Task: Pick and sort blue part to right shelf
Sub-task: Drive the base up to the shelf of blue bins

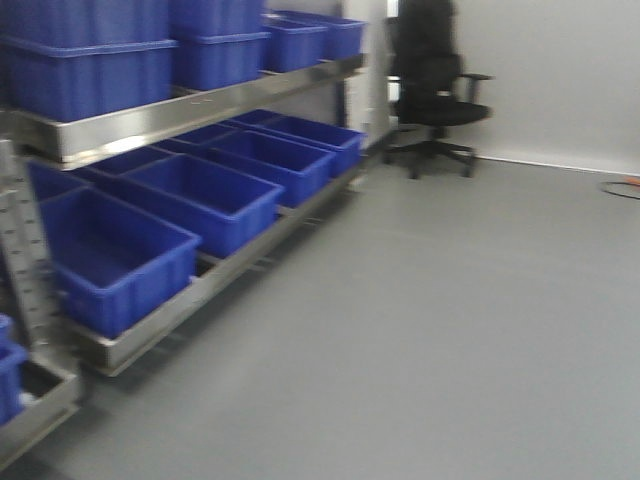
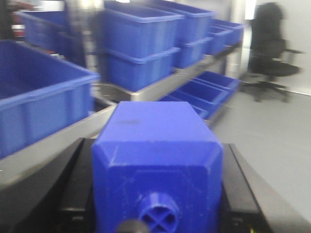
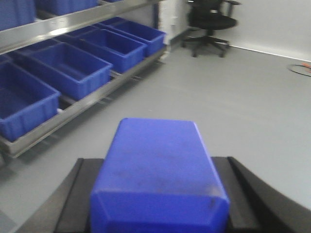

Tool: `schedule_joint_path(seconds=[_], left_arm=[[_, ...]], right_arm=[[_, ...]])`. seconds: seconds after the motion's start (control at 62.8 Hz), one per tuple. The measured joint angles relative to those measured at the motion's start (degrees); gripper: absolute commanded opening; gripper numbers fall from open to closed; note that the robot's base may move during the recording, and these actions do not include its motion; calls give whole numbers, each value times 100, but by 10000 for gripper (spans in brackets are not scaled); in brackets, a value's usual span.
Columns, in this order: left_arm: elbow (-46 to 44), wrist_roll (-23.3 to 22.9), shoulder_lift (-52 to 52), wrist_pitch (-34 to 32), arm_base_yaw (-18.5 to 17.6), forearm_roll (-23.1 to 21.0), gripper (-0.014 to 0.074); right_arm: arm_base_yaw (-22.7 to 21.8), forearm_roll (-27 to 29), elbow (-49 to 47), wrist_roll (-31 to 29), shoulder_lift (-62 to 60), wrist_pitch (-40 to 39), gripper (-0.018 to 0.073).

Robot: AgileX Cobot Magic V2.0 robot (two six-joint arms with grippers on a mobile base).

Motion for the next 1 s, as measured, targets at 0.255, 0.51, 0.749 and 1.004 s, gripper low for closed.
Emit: schedule_joint_path(seconds=[0.255,0.51,0.749,1.004], left_arm=[[0,0,0,0,0,0,335],[0,0,0,0,0,0,335],[0,0,0,0,0,0,335],[0,0,0,0,0,0,335]], right_arm=[[0,0,0,0,0,0,431],[0,0,0,0,0,0,431],[0,0,0,0,0,0,431],[0,0,0,0,0,0,431]])
